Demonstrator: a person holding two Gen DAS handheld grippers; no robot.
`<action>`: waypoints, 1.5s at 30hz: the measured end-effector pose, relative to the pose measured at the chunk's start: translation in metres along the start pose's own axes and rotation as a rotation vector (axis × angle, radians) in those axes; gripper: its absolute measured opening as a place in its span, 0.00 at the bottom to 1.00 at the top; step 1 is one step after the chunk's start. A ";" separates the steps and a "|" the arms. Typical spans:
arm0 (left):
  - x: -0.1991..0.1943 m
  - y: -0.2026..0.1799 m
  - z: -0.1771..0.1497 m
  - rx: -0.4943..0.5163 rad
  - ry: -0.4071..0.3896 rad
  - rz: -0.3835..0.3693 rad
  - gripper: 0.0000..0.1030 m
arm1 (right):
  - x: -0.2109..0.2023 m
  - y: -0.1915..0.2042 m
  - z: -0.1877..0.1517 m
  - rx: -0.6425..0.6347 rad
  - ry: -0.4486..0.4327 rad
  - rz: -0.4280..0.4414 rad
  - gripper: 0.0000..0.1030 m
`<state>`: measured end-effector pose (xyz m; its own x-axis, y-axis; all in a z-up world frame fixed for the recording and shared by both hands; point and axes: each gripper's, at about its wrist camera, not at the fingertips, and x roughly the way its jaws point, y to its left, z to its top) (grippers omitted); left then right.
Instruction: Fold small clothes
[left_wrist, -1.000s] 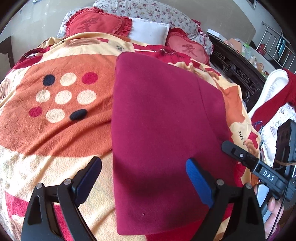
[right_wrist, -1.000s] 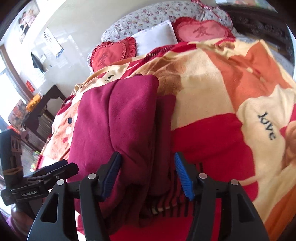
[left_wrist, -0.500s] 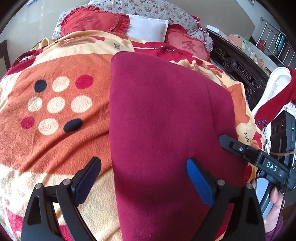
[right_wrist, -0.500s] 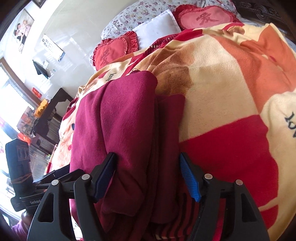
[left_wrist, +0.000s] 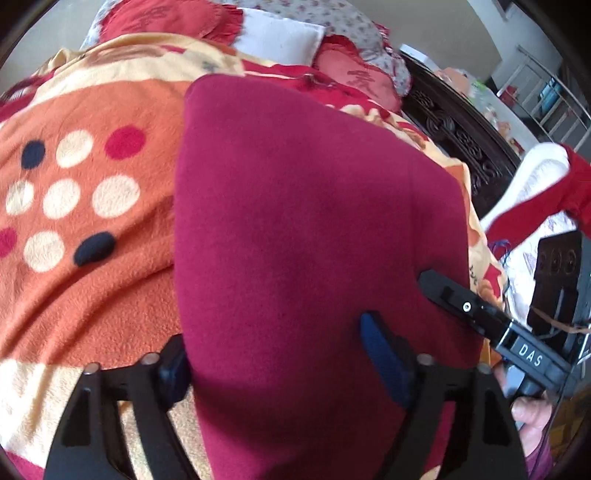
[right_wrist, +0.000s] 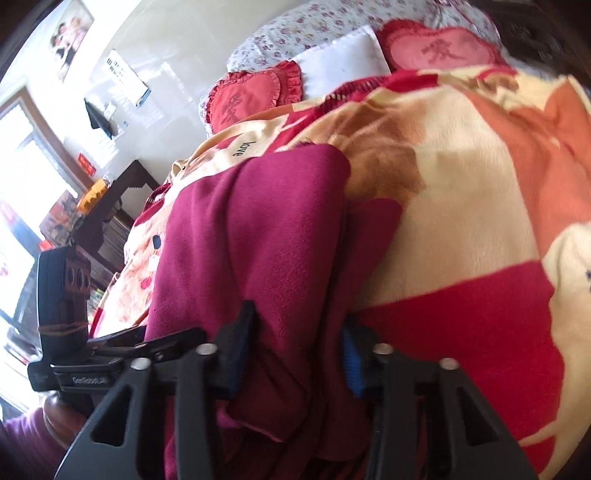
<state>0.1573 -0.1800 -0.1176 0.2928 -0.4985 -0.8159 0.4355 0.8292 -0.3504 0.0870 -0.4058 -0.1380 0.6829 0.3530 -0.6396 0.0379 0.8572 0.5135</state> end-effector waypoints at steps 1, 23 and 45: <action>-0.005 -0.002 0.000 0.012 0.002 0.003 0.68 | -0.005 0.004 0.001 -0.008 -0.002 0.005 0.14; -0.103 0.009 -0.108 0.055 0.044 0.207 0.54 | -0.027 0.093 -0.072 -0.130 0.181 -0.064 0.22; -0.124 0.011 -0.121 0.027 -0.116 0.300 0.84 | -0.039 0.116 -0.118 -0.227 0.133 -0.164 0.23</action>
<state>0.0228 -0.0786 -0.0764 0.5057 -0.2597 -0.8227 0.3374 0.9372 -0.0884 -0.0216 -0.2762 -0.1210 0.5788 0.2361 -0.7806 -0.0345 0.9634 0.2658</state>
